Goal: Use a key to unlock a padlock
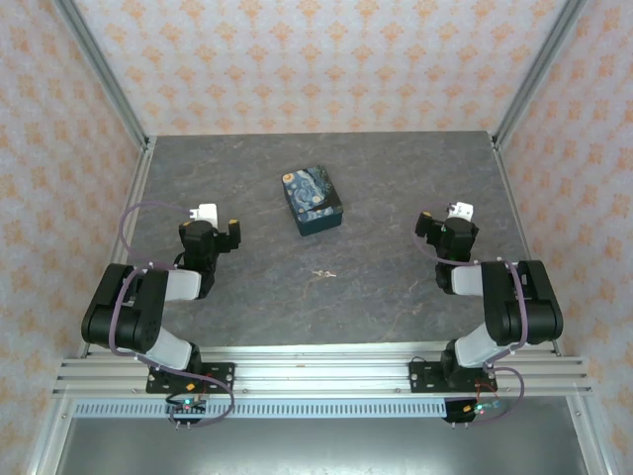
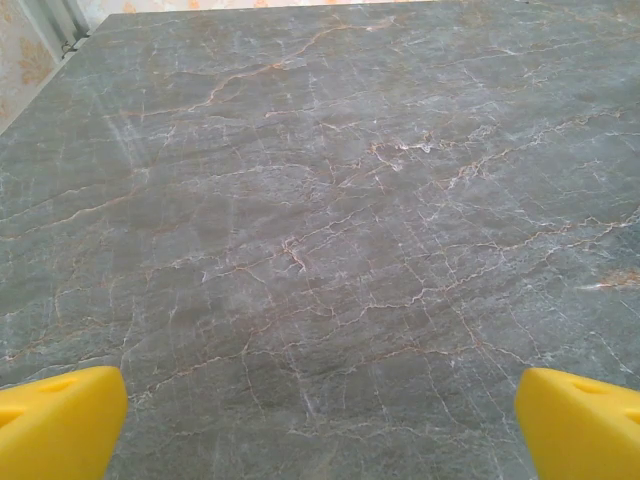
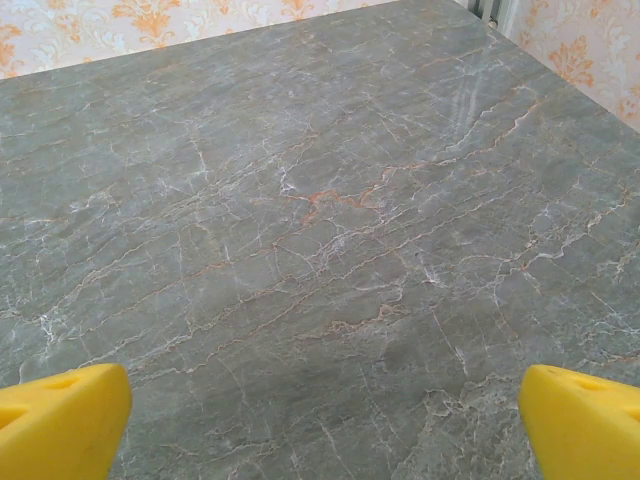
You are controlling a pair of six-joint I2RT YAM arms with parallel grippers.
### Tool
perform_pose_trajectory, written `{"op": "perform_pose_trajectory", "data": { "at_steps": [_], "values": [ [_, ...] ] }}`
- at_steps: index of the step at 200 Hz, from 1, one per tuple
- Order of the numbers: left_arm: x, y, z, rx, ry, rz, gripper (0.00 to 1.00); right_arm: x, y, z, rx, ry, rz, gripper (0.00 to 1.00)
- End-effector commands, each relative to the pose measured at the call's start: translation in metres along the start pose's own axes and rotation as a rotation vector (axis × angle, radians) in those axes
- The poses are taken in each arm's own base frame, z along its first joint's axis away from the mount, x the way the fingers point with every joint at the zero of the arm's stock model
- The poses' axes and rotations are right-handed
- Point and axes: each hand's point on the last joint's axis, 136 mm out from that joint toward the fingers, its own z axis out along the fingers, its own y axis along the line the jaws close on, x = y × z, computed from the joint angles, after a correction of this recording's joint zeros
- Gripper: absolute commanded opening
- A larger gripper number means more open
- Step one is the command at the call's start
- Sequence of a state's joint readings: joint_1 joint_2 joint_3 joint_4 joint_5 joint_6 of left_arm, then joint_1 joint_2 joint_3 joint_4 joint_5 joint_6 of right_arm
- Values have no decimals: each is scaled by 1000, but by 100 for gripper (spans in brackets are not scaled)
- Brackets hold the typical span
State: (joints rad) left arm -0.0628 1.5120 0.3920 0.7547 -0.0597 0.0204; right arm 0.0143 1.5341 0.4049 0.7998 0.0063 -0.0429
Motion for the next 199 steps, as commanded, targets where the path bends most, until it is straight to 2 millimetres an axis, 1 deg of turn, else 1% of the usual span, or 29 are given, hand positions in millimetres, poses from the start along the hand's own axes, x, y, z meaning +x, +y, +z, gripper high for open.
{"op": "perform_pose_trajectory", "data": {
  "at_steps": [1, 154, 166, 174, 187, 193, 199],
  "values": [
    [-19, 4, 1, -14, -44, -8, 100, -5, 4, -1, -12, -12, -8, 99],
    [-19, 6, 2, -13, -38, -17, 100, -5, 1, -1, -8, -15, 4, 99],
    [-23, 4, 3, -5, -21, -7, 100, -12, 2, -5, -14, -36, 4, 99],
    [-29, 3, 2, -4, -10, -4, 100, -19, 1, -12, -3, -40, 1, 99],
    [-37, 5, -1, -8, 17, 0, 100, -31, -7, -22, 48, -27, 28, 99],
    [-43, 3, -1, -2, 22, 3, 100, -36, -7, -26, 51, -17, 41, 99],
    [-44, 2, -2, 6, 37, 9, 100, -40, -7, -30, 51, -12, 62, 99]
  ]
}}
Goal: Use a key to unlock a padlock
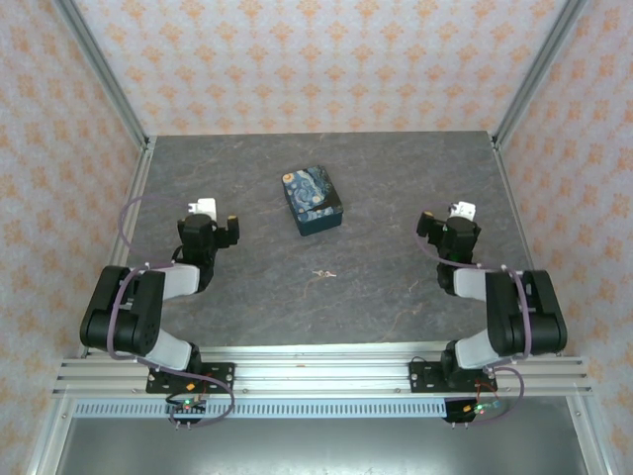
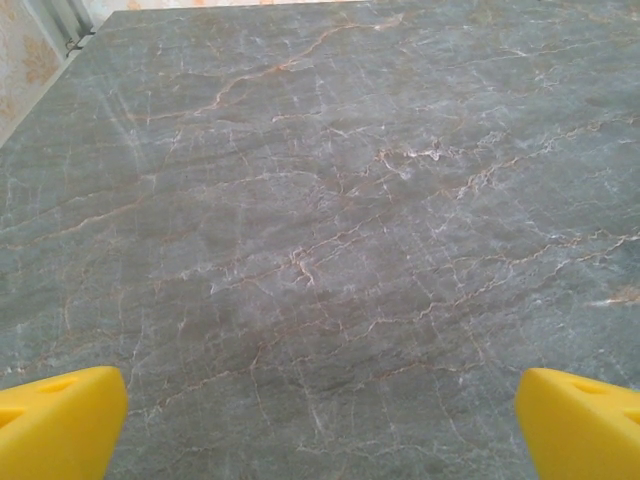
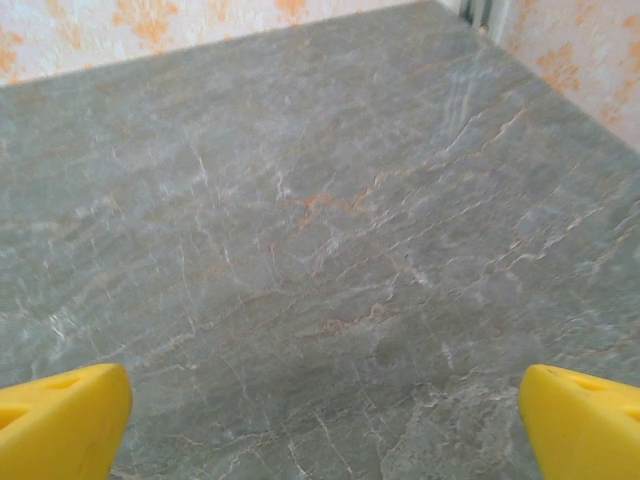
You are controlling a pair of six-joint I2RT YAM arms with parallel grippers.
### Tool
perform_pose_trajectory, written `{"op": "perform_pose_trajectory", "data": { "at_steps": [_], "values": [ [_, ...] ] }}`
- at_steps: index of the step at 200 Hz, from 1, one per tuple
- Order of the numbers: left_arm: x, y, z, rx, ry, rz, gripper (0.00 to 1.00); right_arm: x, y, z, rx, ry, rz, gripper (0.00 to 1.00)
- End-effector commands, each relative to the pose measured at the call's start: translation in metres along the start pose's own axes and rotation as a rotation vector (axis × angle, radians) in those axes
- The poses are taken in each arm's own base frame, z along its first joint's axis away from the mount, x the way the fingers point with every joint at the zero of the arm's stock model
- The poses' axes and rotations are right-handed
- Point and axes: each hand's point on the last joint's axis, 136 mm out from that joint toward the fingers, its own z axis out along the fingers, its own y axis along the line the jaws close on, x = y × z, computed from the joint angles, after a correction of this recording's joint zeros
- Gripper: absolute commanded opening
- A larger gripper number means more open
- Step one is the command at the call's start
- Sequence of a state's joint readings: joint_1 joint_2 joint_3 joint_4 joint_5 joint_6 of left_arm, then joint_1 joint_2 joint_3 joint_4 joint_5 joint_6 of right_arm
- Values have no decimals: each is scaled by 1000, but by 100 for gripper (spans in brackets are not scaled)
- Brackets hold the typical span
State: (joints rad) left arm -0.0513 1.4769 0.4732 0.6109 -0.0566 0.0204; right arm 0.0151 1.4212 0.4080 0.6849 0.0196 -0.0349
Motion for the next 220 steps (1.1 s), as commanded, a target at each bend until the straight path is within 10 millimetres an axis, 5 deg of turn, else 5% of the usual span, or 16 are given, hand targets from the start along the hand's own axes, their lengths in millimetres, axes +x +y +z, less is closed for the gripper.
{"op": "perform_pose_trajectory", "data": {
  "at_steps": [1, 37, 72, 111, 143, 176, 220],
  "values": [
    [-28, -1, -6, 16, 14, 10, 100, -28, -4, -17, 39, -8, 58, 99],
    [-56, -6, -15, 50, 61, -53, 100, -50, -10, -40, 51, -10, 425, 99],
    [-86, -12, -15, 54, 124, -229, 100, -66, 38, -52, -238, 16, 546, 99],
    [-100, -32, 9, 52, 294, -383, 100, -49, 84, -28, -366, 291, 598, 100],
    [-105, -61, 42, 62, 376, -417, 100, -28, 107, -9, -290, 422, 516, 99],
    [-96, -109, 82, 98, 472, -409, 100, -19, 155, 6, -458, 568, 574, 99],
    [-98, -176, 106, 170, 502, -426, 100, -4, 191, 20, -523, 674, 620, 99]
  ]
}}
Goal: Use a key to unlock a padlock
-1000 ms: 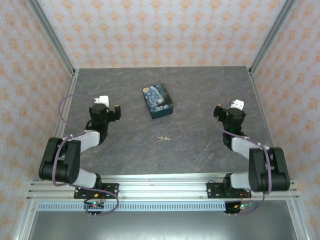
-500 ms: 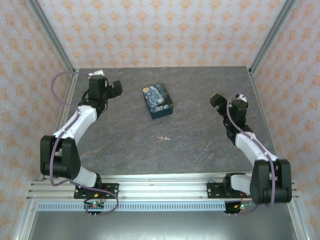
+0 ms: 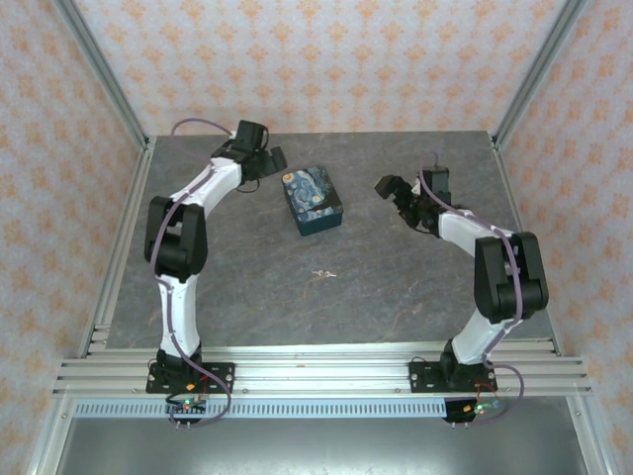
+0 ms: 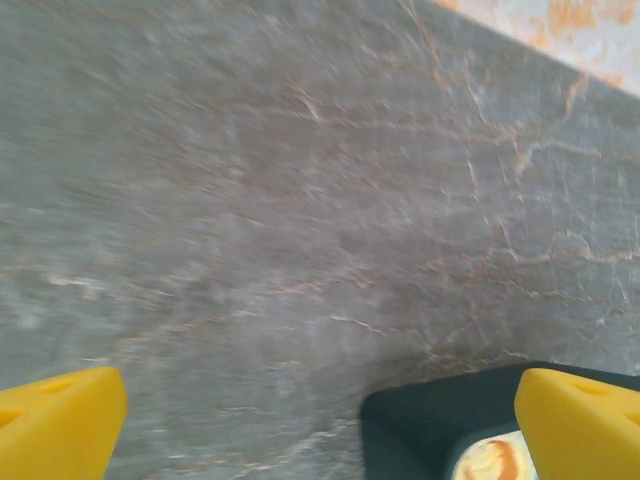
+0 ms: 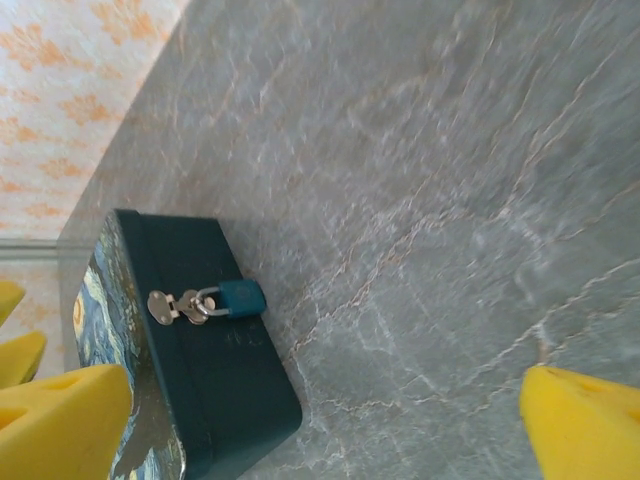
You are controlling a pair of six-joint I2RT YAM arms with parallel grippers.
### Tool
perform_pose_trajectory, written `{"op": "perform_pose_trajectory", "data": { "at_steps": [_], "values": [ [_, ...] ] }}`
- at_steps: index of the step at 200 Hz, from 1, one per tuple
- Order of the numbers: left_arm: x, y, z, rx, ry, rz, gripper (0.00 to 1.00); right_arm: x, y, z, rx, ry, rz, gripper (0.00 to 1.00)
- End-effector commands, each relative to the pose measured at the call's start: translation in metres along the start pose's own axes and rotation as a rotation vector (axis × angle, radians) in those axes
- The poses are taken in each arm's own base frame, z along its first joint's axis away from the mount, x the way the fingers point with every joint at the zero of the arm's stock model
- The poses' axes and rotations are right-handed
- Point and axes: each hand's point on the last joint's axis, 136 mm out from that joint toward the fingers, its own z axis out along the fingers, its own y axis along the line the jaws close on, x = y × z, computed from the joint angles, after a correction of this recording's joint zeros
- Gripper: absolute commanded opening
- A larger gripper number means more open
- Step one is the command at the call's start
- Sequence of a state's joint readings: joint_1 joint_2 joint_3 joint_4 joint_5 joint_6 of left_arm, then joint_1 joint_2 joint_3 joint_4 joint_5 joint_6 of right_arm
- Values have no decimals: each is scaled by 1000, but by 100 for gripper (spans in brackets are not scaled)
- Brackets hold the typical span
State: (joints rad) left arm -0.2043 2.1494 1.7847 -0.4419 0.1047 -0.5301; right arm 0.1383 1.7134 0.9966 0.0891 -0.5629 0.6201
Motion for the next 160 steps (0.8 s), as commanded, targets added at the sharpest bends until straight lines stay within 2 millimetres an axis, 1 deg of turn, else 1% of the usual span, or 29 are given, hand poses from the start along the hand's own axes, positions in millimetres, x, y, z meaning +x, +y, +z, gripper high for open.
{"op": "perform_pose_trajectory", "data": {
  "at_steps": [1, 23, 47, 62, 77, 96, 113, 133, 145, 150, 160],
  "values": [
    [7, -29, -3, 37, 41, -40, 100, 9, 22, 10, -63, 74, 34, 99],
    [19, -53, 8, 81, 62, -66, 100, 12, 29, 21, -70, 96, 41, 95],
    [32, -78, 9, 130, 67, -75, 100, 17, 42, 35, -87, 117, 30, 92],
    [37, -93, 6, 166, 69, -81, 100, 23, 53, 48, -100, 140, 15, 89],
    [41, -106, 5, 219, 88, -107, 100, 34, 63, 63, -113, 177, 6, 84],
    [42, -114, 4, 261, 107, -148, 100, 48, 74, 77, -122, 205, -21, 78],
    [42, -116, 0, 274, 112, -160, 100, 68, 85, 84, -131, 237, -44, 74],
    [41, -119, -3, 286, 118, -170, 100, 98, 98, 82, -150, 269, -82, 71],
    [42, -121, -4, 300, 127, -175, 100, 122, 106, 75, -173, 289, -101, 69],
    [43, -122, -5, 306, 130, -177, 100, 134, 111, 71, -186, 297, -117, 69],
    [44, -123, -7, 319, 134, -177, 100, 159, 115, 62, -194, 315, -145, 69]
  ]
}}
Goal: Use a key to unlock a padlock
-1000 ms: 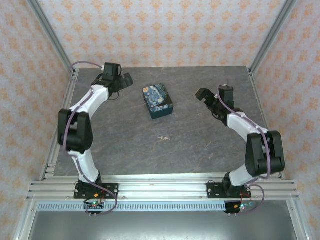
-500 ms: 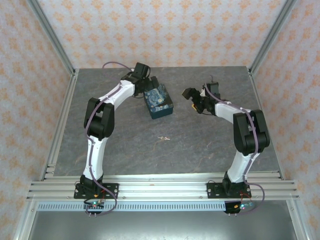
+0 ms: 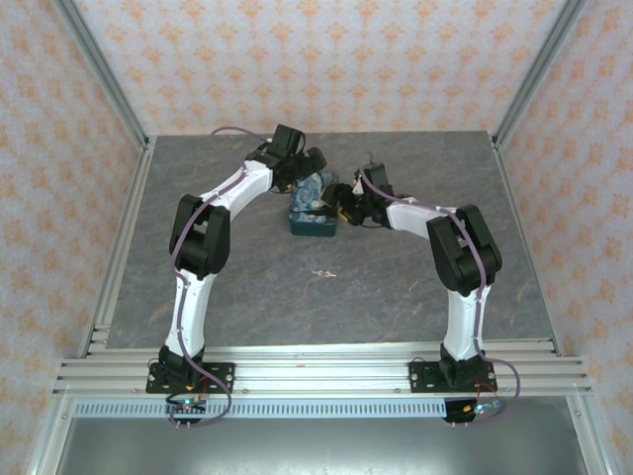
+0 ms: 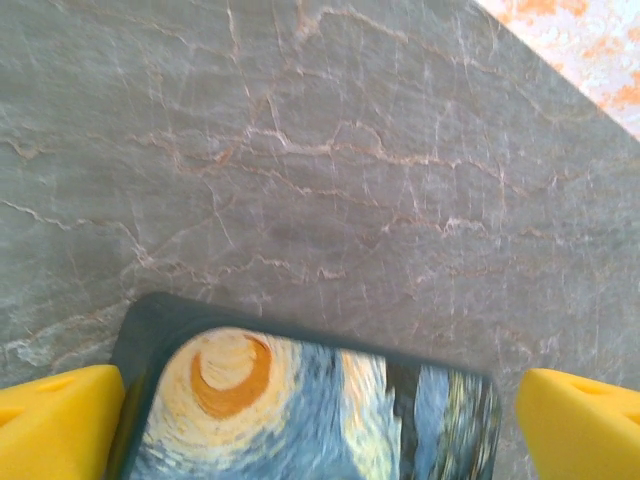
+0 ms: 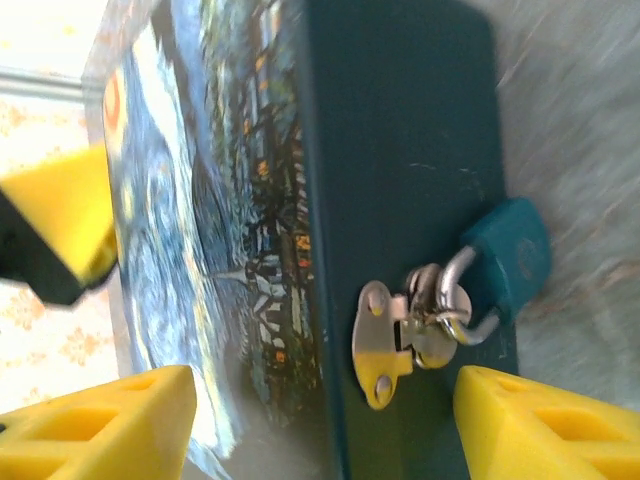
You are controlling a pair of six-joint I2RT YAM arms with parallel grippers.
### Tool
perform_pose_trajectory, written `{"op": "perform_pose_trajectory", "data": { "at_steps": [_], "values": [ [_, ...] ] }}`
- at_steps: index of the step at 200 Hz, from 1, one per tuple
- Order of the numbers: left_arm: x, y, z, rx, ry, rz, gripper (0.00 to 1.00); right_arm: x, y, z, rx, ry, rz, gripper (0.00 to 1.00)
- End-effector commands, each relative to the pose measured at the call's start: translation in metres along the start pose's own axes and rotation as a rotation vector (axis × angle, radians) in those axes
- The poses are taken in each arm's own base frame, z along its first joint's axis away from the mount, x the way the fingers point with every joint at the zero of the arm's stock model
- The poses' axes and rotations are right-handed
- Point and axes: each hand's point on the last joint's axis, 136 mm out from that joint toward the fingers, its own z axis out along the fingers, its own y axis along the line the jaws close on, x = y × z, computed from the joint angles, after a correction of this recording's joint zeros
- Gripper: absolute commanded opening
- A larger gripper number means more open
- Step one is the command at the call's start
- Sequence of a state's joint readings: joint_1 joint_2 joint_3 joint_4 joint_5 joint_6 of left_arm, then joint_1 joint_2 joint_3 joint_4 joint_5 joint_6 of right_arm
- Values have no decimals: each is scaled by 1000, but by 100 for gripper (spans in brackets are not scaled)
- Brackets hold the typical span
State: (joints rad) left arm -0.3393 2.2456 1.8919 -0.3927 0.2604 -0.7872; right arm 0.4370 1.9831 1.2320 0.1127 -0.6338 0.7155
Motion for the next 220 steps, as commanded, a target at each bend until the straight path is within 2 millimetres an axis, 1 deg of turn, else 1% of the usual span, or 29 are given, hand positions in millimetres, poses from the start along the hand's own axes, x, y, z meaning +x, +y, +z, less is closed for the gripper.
{"op": "perform_pose_trajectory", "data": {
  "at_steps": [1, 12, 16, 20, 27, 34, 43, 54, 65, 89, 108, 110, 112, 118, 129, 143, 159, 174, 188, 194, 204, 220],
  "values": [
    [2, -27, -11, 98, 21, -21, 100, 52, 37, -4, -68, 35, -75, 69],
    [5, -27, -13, 105, 26, -18, 100, 77, 41, -8, -70, 52, -108, 70],
    [4, -27, -15, 106, 24, -17, 100, 85, 38, -10, -60, 53, -114, 72],
    [5, -27, -16, 106, 24, -12, 100, 89, 39, -14, -57, 45, -121, 74],
    [6, -25, -18, 102, 24, -6, 100, 94, 30, -19, -37, 34, -117, 79],
    [6, -23, -20, 96, 21, -2, 100, 96, 23, -26, -27, 13, -115, 84],
    [4, -22, -24, 97, 17, 6, 100, 93, 13, -37, 5, -25, -119, 91],
    [-1, -20, -31, 93, 2, 10, 100, 90, 7, -53, 38, -56, -147, 100],
    [-8, -18, -40, 97, -14, 9, 100, 84, 2, -69, 93, -92, -180, 99],
    [-32, -9, -72, 107, -73, -6, 100, 65, -3, -101, 205, -176, -256, 99],
    [-42, 1, -103, 110, -115, -11, 100, 46, -4, -112, 243, -187, -262, 99],
    [-40, 5, -103, 101, -112, -12, 100, 44, -3, -113, 244, -190, -262, 99],
    [-43, 2, -113, 110, -127, -9, 100, 42, -4, -113, 247, -192, -261, 99],
    [-42, 7, -124, 101, -138, -7, 100, 35, -4, -114, 249, -198, -258, 99],
    [-34, 21, -137, 61, -136, -1, 100, 24, -1, -113, 235, -195, -250, 99],
    [-16, 41, -151, 11, -119, 14, 100, 12, 6, -105, 203, -178, -245, 99],
    [4, 65, -163, -30, -111, 16, 100, -1, 12, -93, 179, -153, -231, 99],
    [19, 87, -171, -60, -125, 9, 100, -11, 17, -78, 172, -122, -220, 99],
    [30, 102, -172, -70, -131, -11, 100, -18, 17, -61, 176, -96, -208, 97],
    [34, 107, -171, -71, -127, -20, 100, -22, 21, -55, 167, -87, -205, 95],
    [40, 111, -166, -70, -118, -30, 100, -24, 22, -43, 164, -60, -194, 92],
    [45, 113, -156, -60, -93, -44, 100, -29, 22, -30, 163, -43, -174, 89]
  ]
}}
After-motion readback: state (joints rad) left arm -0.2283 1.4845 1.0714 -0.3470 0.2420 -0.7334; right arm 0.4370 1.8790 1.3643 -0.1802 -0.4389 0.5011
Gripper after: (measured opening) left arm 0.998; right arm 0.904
